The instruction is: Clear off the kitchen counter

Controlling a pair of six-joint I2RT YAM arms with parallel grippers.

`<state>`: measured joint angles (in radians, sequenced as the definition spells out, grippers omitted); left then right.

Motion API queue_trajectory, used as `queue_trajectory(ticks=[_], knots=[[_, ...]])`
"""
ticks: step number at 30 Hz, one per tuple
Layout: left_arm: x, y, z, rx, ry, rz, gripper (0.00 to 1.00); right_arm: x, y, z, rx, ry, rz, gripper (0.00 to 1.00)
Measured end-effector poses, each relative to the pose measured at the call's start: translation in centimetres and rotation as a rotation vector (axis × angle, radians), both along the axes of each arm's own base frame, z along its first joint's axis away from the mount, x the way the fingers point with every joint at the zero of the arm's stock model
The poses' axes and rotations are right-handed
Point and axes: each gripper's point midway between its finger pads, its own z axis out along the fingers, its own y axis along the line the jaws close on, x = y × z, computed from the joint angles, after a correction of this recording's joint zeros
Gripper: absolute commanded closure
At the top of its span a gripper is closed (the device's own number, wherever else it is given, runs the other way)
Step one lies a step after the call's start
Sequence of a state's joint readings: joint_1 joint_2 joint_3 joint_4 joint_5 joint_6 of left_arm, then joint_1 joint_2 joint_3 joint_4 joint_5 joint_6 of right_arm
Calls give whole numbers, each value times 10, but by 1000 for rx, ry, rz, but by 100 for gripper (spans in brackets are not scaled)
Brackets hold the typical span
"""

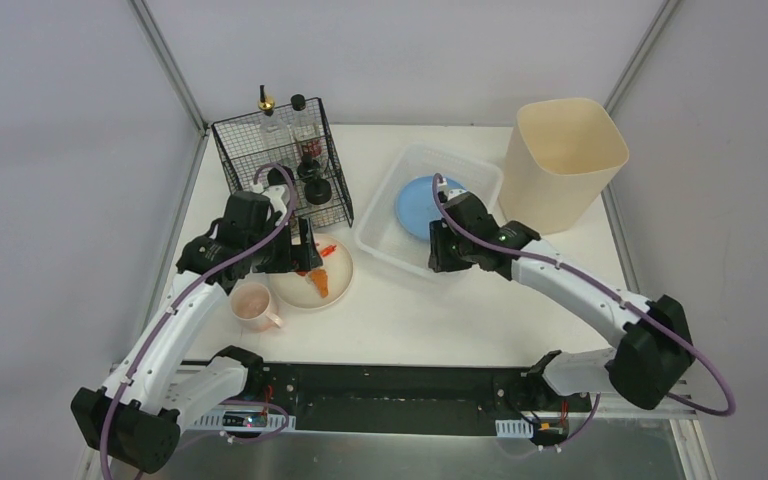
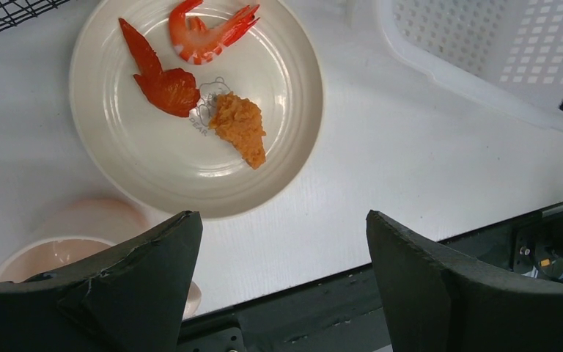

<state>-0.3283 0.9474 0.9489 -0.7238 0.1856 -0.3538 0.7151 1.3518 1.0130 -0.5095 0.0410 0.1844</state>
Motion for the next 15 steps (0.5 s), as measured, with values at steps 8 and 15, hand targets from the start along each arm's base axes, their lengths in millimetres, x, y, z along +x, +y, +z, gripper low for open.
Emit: queue_trajectory(ticks=[8,15], knots=[[-1,6,10,6,-54,23,14,-15,48,102,136,-219,47,43],[-5,15,29,0,-145,55,12,-46,81,106,182,-205,37,39]])
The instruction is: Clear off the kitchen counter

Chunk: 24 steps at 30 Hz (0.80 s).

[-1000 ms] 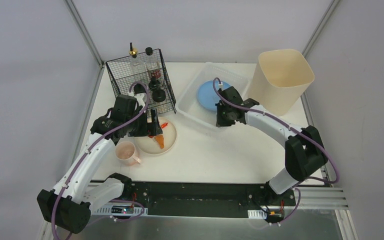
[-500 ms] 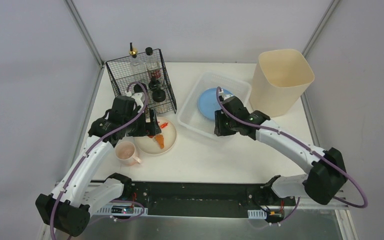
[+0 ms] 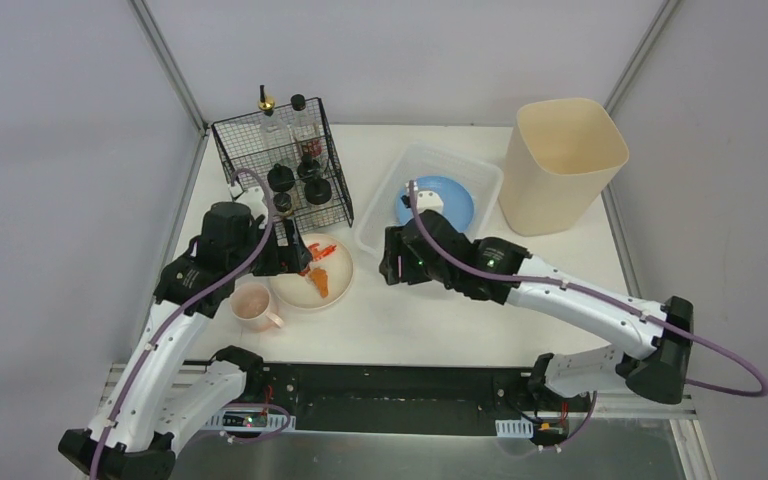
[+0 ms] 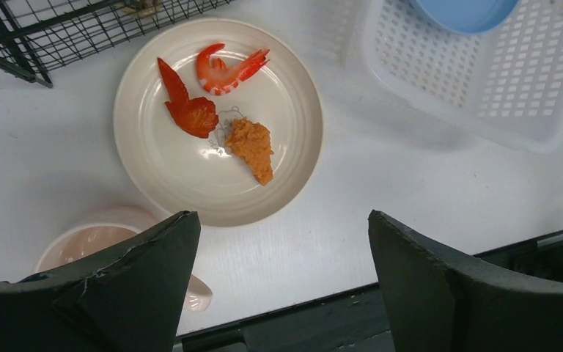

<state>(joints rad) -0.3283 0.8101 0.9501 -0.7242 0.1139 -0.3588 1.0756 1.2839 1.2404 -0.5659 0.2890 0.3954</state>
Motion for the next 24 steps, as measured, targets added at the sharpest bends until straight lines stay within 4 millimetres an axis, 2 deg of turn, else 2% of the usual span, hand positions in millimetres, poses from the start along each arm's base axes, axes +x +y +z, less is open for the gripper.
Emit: queue_trajectory(ticks=[7,10,13,18,24], knots=[[-7,15,23,-7,-115,63,11,-35,47,-42,0,65,-14,33],[-10,21,30,-6,-151,89,11,-43,64,-61,10,93,-46,32],[-12,26,33,-5,-176,111,11,-44,78,-84,27,130,-102,32],[-15,29,20,11,-156,124,11,-42,101,-122,59,185,-210,33],[-15,32,20,17,-167,135,11,-36,123,-144,149,206,-330,36]])
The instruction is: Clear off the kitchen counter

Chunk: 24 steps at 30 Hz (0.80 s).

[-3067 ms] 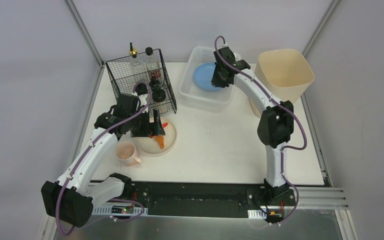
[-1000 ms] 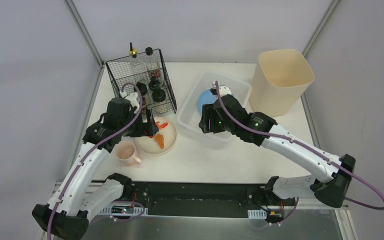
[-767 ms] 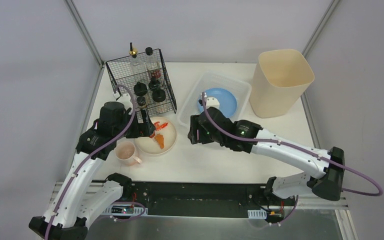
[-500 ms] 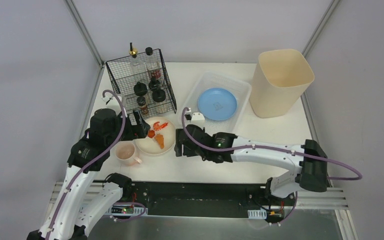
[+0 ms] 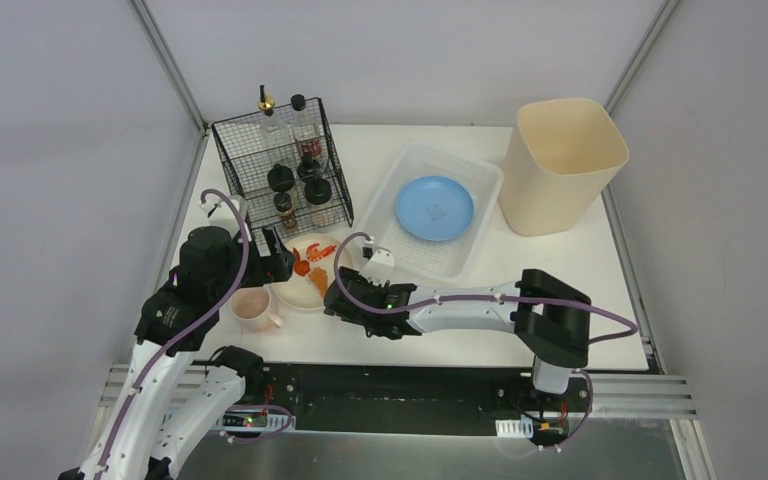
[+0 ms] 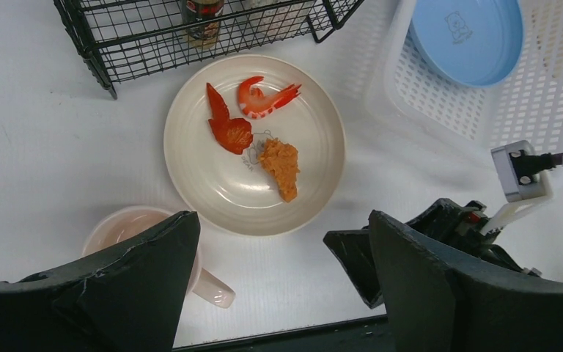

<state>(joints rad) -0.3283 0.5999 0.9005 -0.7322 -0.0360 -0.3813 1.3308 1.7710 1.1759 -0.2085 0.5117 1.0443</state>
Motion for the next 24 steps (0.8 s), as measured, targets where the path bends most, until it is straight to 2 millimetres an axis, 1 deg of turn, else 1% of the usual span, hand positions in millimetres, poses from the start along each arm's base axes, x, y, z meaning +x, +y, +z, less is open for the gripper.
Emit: queue_trajectory(ticks=[4,9,11,14,17,19,24], knots=[[-1,0,2,-4,-11,0,11,6,10,-14,54,8,-91,38],[-2,1,0,-3,-8,-1,11,13,16,-28,107,14,-175,41],[-3,1,-2,-1,-4,-1,11,15,17,-33,131,13,-204,44],[-3,1,-3,0,-1,-1,11,19,11,-39,151,4,-249,48],[-3,1,-3,0,-2,-1,11,23,7,-43,165,-8,-288,48],[-3,1,-3,0,-2,-1,11,27,7,-44,184,-17,-312,48],[-3,1,-3,0,-2,0,11,35,12,-45,233,-29,-353,54]])
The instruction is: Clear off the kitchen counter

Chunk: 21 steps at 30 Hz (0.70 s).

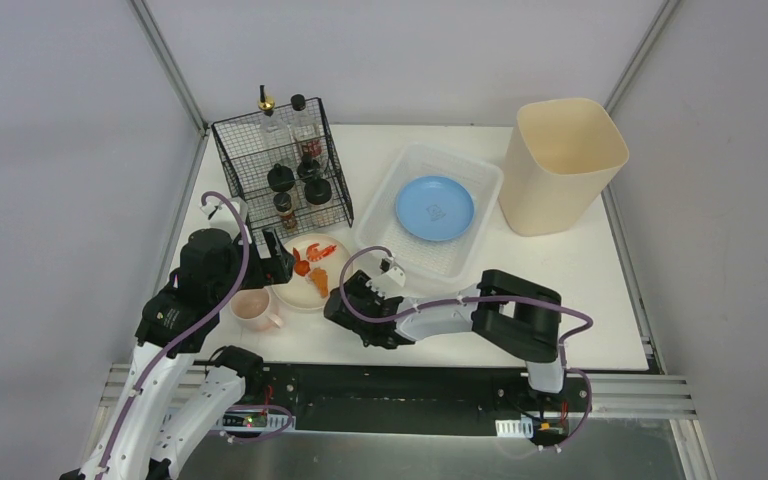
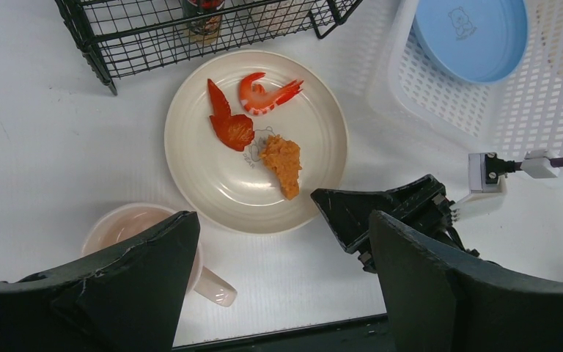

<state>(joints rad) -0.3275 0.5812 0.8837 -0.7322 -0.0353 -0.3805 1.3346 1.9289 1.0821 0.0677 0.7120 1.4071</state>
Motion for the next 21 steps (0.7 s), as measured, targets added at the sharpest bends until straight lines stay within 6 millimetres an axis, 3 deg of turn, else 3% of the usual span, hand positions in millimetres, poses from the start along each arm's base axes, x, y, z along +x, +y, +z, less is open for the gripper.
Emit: queue_trajectory(ticks=[6,15,21], knots=[[0,0,0,0,0,1,11,8,6,-3,45,-4,-28,65],[0,0,0,1,2,2,11,11,1,-12,82,7,-49,99],[0,0,0,1,2,2,11,11,1,-14,95,5,-47,100]])
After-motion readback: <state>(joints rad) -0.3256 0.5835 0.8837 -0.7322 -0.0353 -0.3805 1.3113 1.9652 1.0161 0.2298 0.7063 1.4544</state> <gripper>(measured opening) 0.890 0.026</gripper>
